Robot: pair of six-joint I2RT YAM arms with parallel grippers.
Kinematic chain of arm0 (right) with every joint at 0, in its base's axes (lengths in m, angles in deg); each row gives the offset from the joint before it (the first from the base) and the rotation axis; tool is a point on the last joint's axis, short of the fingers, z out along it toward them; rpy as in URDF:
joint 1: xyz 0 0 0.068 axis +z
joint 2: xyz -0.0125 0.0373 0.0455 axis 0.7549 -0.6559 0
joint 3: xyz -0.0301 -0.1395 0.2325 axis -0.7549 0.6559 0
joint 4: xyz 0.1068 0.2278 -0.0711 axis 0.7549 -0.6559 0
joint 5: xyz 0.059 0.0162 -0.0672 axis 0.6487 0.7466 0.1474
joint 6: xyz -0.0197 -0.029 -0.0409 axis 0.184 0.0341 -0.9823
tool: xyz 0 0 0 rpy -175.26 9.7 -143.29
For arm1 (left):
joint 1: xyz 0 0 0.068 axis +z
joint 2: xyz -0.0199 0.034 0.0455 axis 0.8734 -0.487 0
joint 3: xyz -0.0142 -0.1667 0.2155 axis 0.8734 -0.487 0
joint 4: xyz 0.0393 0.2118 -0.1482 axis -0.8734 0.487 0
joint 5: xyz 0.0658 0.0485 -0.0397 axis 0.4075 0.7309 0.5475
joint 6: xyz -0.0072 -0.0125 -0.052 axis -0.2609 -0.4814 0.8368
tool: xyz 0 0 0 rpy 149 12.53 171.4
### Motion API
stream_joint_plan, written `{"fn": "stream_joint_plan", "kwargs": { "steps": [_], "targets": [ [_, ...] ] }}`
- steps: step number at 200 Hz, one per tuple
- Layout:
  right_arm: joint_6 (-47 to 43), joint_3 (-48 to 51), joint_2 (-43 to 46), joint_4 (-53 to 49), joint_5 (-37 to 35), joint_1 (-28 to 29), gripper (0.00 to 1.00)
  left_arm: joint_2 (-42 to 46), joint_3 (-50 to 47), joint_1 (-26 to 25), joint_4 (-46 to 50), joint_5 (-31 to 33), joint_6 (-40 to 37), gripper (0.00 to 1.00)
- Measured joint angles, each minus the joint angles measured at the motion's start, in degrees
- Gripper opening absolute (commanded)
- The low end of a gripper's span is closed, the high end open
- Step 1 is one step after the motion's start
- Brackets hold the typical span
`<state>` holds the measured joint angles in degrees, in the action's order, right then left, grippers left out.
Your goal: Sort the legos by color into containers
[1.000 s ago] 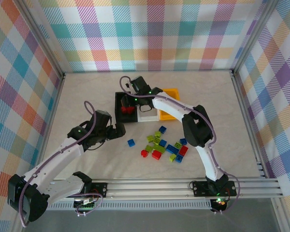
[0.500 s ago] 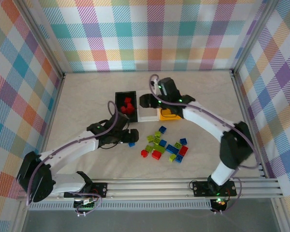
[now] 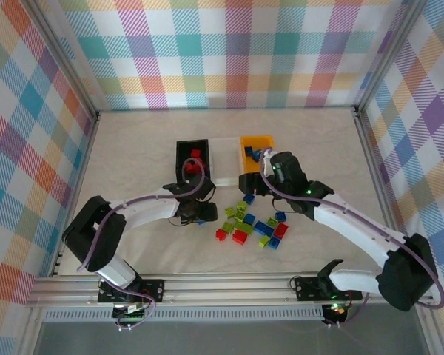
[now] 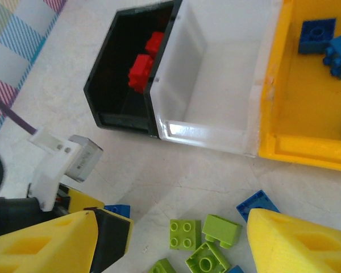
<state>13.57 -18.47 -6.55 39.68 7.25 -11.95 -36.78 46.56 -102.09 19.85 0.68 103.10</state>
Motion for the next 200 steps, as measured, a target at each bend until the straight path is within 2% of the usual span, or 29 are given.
{"fn": "stream_joint_plan", "kwargs": {
  "steps": [69,94,123,140,158,200],
  "targets": [
    [0.24,3.02,3.63,0.07,-2.93,-0.70,0.71,-2.40,0.17,0.07,1.20,1.07,0.92,0.35],
    [0.39,3.06,3.63,0.07,-3.23,-0.74,0.71,-2.05,0.39,0.04,1.46,0.98,0.85,0.30],
    [0.68,3.48,4.31,0.07,-4.76,-0.83,0.71,-2.03,2.40,0.04,3.13,0.92,0.63,0.30],
    [1.14,4.66,5.90,0.04,-6.21,-0.92,0.71,-2.34,8.33,0.04,5.57,0.94,-0.39,0.30],
    [1.95,6.12,7.43,-0.02,-7.56,-1.05,0.71,-4.81,19.21,0.04,6.60,0.96,-1.44,0.30],
    [2.99,7.65,9.40,-1.64,-9.57,-1.11,0.71,-20.00,49.40,0.07,7.52,1.40,-5.03,0.29]
  ]
}}
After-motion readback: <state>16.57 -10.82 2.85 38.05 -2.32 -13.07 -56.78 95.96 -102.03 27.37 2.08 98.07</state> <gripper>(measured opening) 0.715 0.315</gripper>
